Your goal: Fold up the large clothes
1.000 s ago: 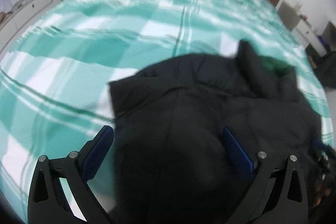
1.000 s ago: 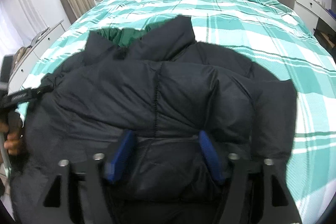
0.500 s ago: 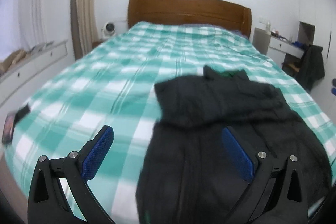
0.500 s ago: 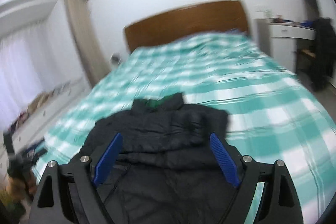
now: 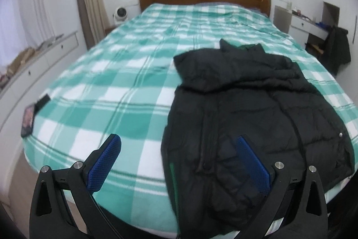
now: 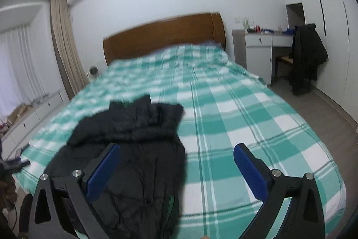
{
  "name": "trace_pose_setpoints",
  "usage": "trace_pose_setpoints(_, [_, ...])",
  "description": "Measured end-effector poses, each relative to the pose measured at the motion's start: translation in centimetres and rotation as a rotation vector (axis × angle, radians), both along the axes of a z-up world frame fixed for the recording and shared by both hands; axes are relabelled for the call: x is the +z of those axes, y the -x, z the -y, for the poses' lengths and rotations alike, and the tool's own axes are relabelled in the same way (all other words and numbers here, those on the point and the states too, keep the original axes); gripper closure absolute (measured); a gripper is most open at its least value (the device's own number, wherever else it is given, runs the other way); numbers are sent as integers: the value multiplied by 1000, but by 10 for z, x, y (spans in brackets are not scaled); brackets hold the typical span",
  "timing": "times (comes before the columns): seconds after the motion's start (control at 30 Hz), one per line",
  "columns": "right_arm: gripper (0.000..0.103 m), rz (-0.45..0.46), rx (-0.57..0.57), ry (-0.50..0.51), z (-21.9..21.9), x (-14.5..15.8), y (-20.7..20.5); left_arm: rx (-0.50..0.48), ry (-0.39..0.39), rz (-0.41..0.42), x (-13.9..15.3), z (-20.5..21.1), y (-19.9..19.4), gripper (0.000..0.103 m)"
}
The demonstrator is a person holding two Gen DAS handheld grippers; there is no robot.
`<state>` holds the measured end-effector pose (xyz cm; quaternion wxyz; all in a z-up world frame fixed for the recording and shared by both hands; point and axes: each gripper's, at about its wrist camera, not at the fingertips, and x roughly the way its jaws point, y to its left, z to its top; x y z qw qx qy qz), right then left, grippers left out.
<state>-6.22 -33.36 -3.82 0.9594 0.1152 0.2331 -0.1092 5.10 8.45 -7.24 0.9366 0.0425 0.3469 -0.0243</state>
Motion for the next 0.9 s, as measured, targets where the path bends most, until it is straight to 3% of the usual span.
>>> trace_pose_setpoints(0.17, [0, -25, 59, -111, -20, -19, -7, -17, 60, 16, 7, 11, 9, 1])
trace_pose_setpoints(0.3, [0, -22, 138, -162, -45, -30, -14, -62, 148, -45, -10, 14, 14, 1])
trace_pose_setpoints(0.53, [0, -67, 248, -176, -86, -39, -26, -56, 114, -80, -25, 20, 19, 1])
trace_pose_setpoints(0.7, [0, -151, 258, -181, -103, -52, -38, -44, 142, -103, -32, 15, 16, 1])
trace_pose_setpoints(0.9, [0, -191, 259, -163, -109, -58, -46, -33, 134, -115, -36, 7, 13, 1])
